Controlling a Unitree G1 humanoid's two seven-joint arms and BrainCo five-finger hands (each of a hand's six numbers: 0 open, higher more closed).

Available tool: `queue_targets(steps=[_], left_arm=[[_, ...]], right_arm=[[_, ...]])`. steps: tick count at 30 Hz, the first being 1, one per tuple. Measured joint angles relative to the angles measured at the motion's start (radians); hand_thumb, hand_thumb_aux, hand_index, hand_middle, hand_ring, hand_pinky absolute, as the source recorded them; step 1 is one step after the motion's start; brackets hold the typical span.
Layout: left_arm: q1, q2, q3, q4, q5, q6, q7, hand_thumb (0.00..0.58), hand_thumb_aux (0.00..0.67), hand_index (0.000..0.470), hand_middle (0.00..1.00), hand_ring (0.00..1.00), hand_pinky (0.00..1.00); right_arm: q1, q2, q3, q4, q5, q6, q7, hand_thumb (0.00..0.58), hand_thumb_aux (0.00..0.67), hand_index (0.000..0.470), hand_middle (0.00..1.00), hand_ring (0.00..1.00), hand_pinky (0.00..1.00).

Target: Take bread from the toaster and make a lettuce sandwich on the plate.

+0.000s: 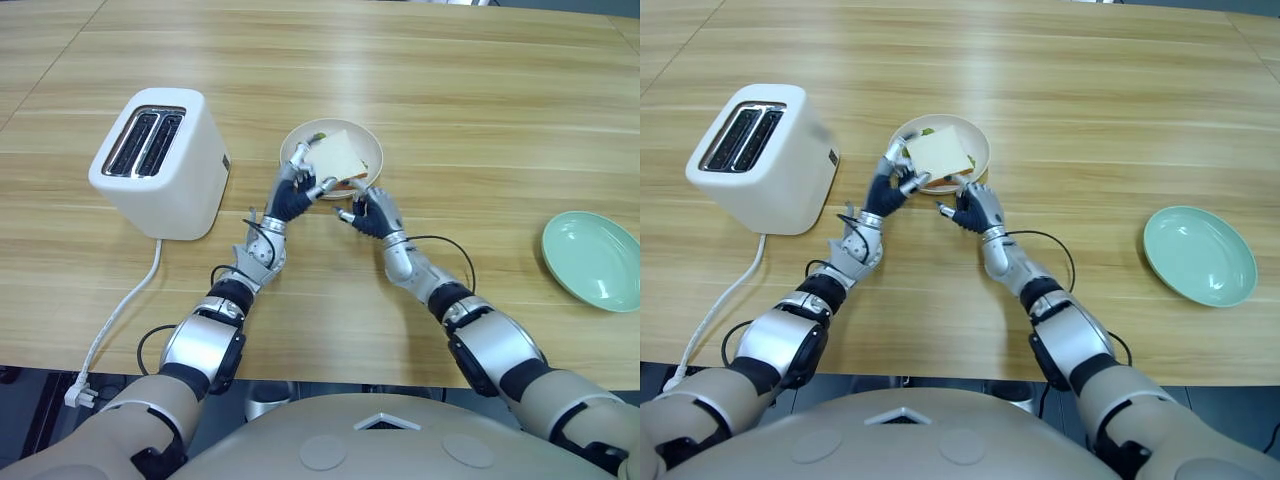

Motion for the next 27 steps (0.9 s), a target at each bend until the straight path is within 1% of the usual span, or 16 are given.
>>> queue_targets(steps=[3,6,8,11,16,22,24,27], left_arm=[[0.042,0.007,0.065,-0.068,-0.061,-0.037,-0.001,0.000,0.000,0.000,0.00,0.00,0.00],[0.058,0.008,0.104,-0.070,-0.099,-0.033,-0.016,0.000,0.000,0.000,0.00,0.00,0.00],[0.058,0.008,0.118,-0.056,-0.113,-0.012,-0.032,0.000,0.000,0.000,0.00,0.00,0.00],[0.056,-0.003,0.145,-0.008,-0.172,0.034,-0.104,0.000,0.000,0.000,0.00,0.00,0.00],[0.069,-0.012,0.153,-0.003,-0.200,0.057,-0.171,0.000,0.000,0.000,0.00,0.00,0.00],[0.111,-0.021,0.150,-0.037,-0.184,0.068,-0.176,0.000,0.000,0.000,0.00,0.00,0.00],[0.112,-0.025,0.143,-0.045,-0.173,0.070,-0.188,0.000,0.000,0.000,0.00,0.00,0.00],[0.136,-0.027,0.142,-0.071,-0.166,0.069,-0.193,0.000,0.000,0.000,0.00,0.00,0.00]], right_arm=[[0.049,-0.061,-0.069,-0.129,0.015,-0.056,-0.085,0.000,0.000,0.000,0.00,0.00,0.00],[0.074,-0.079,-0.124,-0.155,0.053,-0.077,-0.111,0.000,0.000,0.000,0.00,0.00,0.00],[0.075,-0.076,-0.163,-0.147,0.102,-0.089,-0.097,0.000,0.000,0.000,0.00,0.00,0.00],[0.075,-0.056,-0.200,-0.102,0.185,-0.093,-0.015,0.000,0.000,0.000,0.00,0.00,0.00],[0.084,-0.010,-0.204,-0.073,0.242,-0.096,0.102,0.000,0.000,0.000,0.00,0.00,0.00],[0.126,-0.011,-0.191,-0.112,0.210,-0.097,0.122,0.000,0.000,0.000,0.00,0.00,0.00],[0.145,-0.025,-0.175,-0.125,0.165,-0.083,0.111,0.000,0.000,0.000,0.00,0.00,0.00],[0.142,-0.021,-0.176,-0.125,0.166,-0.062,0.116,0.000,0.000,0.000,0.00,0.00,0.00]])
